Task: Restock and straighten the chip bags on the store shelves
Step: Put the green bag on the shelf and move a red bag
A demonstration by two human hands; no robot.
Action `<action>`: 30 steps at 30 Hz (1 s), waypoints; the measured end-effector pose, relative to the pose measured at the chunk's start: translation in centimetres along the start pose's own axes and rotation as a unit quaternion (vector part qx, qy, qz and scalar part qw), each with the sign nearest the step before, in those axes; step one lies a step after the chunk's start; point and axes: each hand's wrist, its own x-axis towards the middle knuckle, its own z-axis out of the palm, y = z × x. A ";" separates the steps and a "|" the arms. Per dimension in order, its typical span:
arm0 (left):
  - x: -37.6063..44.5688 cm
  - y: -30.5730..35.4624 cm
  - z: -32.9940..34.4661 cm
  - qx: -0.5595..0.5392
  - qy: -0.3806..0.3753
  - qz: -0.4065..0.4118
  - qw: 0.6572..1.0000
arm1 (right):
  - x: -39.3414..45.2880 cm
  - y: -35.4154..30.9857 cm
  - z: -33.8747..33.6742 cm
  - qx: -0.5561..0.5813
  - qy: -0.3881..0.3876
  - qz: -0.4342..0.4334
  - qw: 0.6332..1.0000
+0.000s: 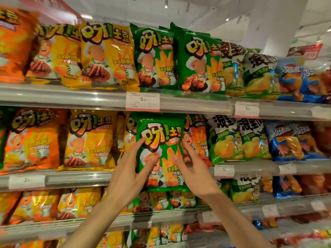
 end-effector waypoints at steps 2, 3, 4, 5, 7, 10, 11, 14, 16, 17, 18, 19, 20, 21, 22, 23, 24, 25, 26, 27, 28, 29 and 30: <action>-0.2 0.3 0.5 0.004 0.010 -0.010 1.000 | 0.4 0.7 -0.5 -0.018 -0.016 -0.013 1.000; -0.3 0.5 0.7 0.008 0.015 -0.014 1.000 | 0.5 0.9 -0.7 -0.031 -0.022 -0.023 0.999; -0.5 0.7 0.9 0.010 0.019 -0.019 1.000 | 0.6 1.0 -0.9 -0.047 -0.025 -0.033 0.998; -0.7 1.0 1.1 0.009 0.024 -0.025 0.999 | 0.6 0.9 -1.1 -0.068 -0.027 -0.040 0.997; -0.9 1.6 1.3 0.004 0.040 -0.036 0.999 | 0.7 0.6 -1.8 -0.129 -0.031 -0.060 0.989; -1.1 2.3 1.3 -0.008 0.062 -0.051 0.997 | 1.5 0.2 -3.0 -0.228 0.023 -0.118 0.966; -1.2 2.5 1.3 -0.007 0.068 -0.053 0.996 | 2.0 0.2 -3.3 -0.253 0.062 -0.130 0.957; -1.2 2.9 1.2 0.014 0.080 -0.056 0.995 | 4.4 0.6 -4.0 -0.308 0.140 -0.084 0.937; -1.3 2.9 1.0 0.021 0.080 -0.057 0.995 | 6.0 1.0 -3.9 -0.329 0.136 -0.026 0.934; -1.3 2.8 0.8 0.024 0.078 -0.055 0.995 | 6.8 1.2 -3.6 -0.329 0.130 -0.002 0.935; -1.2 2.7 0.6 0.026 0.077 -0.053 0.995 | 7.4 1.3 -3.3 -0.321 0.125 0.018 0.939; -1.2 2.6 0.4 0.028 0.077 -0.051 0.995 | 8.0 1.4 -2.9 -0.309 0.121 0.036 0.943; -1.3 2.4 0.2 0.030 0.079 -0.050 0.995 | 8.3 1.5 -2.6 -0.300 0.117 0.048 0.946; -1.3 2.3 -0.1 0.031 0.082 -0.051 0.995 | 8.6 1.6 -2.2 -0.298 0.112 0.056 0.946; -1.4 2.2 -0.3 0.031 0.083 -0.053 0.995 | 8.8 1.6 -1.9 -0.300 0.109 0.062 0.946; -1.5 2.2 -0.6 0.033 0.085 -0.055 0.994 | 8.8 1.7 -1.7 -0.301 0.110 0.067 0.945; -1.5 2.1 -0.8 0.033 0.087 -0.056 0.994 | 8.9 1.7 -1.7 -0.298 0.113 0.070 0.945; -1.6 2.0 -1.0 0.035 0.090 -0.058 0.994 | 8.9 1.6 -1.7 -0.291 0.119 0.072 0.946; -1.7 1.9 -1.2 0.037 0.093 -0.058 0.993 | 9.0 1.5 -1.8 -0.283 0.125 0.072 0.948; -1.7 1.8 -1.4 0.037 0.093 -0.059 0.993 | 9.2 1.4 -1.9 -0.272 0.129 0.071 0.951; -1.8 1.7 -1.6 0.038 0.093 -0.059 0.993 | 9.3 1.3 -2.2 -0.259 0.130 0.071 0.954; -1.8 1.6 -1.7 0.039 0.093 -0.058 0.993 | 9.6 1.2 -2.5 -0.242 0.128 0.070 0.959; -1.9 1.5 -1.9 0.040 0.092 -0.056 0.993 | 9.8 1.1 -2.9 -0.221 0.123 0.070 0.965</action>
